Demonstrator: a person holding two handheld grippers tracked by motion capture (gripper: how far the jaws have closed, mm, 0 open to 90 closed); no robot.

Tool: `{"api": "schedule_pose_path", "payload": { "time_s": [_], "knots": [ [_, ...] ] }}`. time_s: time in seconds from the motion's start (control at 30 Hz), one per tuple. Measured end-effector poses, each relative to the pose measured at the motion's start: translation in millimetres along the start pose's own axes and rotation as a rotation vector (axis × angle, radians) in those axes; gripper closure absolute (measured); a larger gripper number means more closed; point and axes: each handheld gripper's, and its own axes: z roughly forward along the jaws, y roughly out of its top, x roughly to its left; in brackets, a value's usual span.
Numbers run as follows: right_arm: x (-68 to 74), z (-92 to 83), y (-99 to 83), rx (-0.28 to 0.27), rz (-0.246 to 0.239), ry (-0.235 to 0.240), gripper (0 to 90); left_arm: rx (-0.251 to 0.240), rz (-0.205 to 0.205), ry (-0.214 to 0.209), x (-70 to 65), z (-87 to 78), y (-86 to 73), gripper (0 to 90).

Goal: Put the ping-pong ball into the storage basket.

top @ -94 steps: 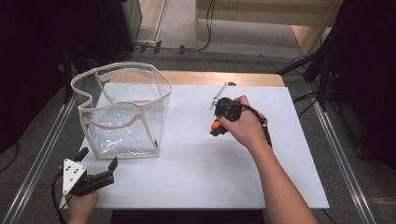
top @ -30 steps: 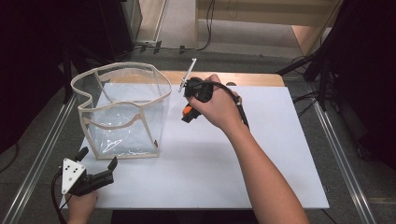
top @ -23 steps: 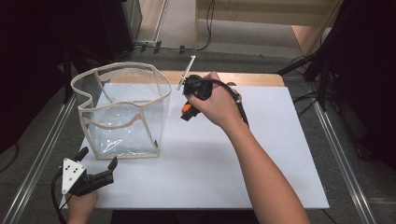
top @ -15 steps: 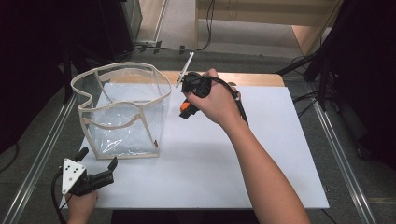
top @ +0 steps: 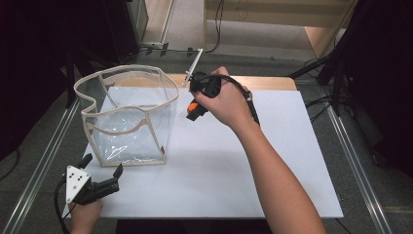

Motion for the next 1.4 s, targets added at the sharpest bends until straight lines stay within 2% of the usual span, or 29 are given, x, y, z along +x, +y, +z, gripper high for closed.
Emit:
{"api": "schedule_pose_path", "payload": {
  "time_s": [0.13,0.43,0.83,1.4],
  "knots": [
    [0.7,-5.5,4.4,0.008,-0.002,-0.004,48.3,-0.002,-0.005,-0.002,0.1,0.2,0.0,0.0],
    [-2.2,-10.7,14.9,-0.019,0.001,0.009,48.4,0.002,0.002,-0.005,0.0,0.1,0.0,0.0],
    [-5.1,-18.2,29.3,-0.004,-0.015,0.001,48.4,0.0,0.0,-0.007,0.4,0.2,0.0,0.0],
    [-11.3,-18.9,50.7,0.003,-0.031,-0.002,48.4,0.001,-0.003,-0.012,1.2,-0.2,0.0,0.0]
  ]
}}
